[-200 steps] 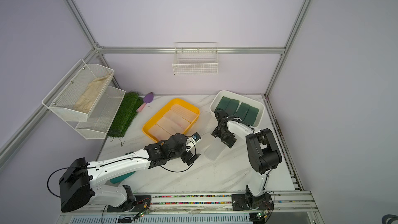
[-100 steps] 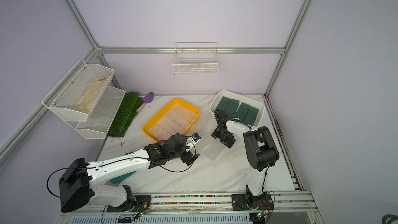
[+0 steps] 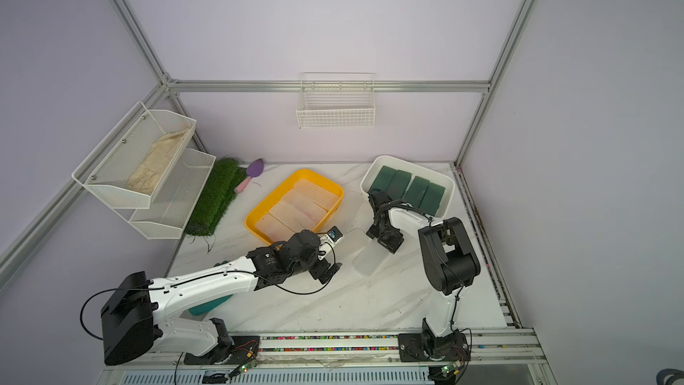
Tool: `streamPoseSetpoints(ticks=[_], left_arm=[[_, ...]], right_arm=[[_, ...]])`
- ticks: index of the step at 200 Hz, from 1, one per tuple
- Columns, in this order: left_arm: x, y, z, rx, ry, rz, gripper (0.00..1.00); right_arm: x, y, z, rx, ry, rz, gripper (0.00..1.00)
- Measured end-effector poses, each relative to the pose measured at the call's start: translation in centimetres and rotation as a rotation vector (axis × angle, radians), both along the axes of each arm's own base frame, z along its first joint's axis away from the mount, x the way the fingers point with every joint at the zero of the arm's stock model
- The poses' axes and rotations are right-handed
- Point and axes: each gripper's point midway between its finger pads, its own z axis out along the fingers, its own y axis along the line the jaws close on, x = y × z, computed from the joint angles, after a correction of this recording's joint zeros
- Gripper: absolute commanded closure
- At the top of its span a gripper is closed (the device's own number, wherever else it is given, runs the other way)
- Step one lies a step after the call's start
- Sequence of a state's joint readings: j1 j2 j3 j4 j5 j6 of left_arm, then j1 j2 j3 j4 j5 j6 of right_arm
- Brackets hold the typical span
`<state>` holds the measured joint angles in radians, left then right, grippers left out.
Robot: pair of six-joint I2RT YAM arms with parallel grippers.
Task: Place the pencil cases by color into the storage box
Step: Pick up the pencil case from the center of the board.
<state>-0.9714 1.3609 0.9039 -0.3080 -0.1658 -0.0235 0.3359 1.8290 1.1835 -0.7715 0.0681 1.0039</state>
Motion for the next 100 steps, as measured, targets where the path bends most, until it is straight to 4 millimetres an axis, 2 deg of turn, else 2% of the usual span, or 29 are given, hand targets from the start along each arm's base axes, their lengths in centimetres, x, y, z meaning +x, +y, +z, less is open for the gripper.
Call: streamPoseSetpoints(ticks=[19, 46, 74, 100], left_arm=[[-0.1, 0.5, -0.1, 0.008, 0.014, 0.020, 0.00], [-0.3, 1.0, 0.4, -0.002, 0.020, 0.044, 0.00], [-0.6, 1.5, 1.6, -0.024, 0.027, 0.065, 0.00], [-0.4, 1.7, 3.6, -0.069, 0.032, 0.098, 0.00]], right_arm=[[0.3, -0.5, 1.0, -0.023, -0.032, 0.003, 0.30], [0.8, -1.2, 3.8, -0.050, -0.109, 0.016, 0.30], [2.0, -1.5, 8.1, -0.070, -0.220, 0.046, 0.32], [3.7, -1.2, 12.6, -0.065, -0.349, 0.091, 0.32]])
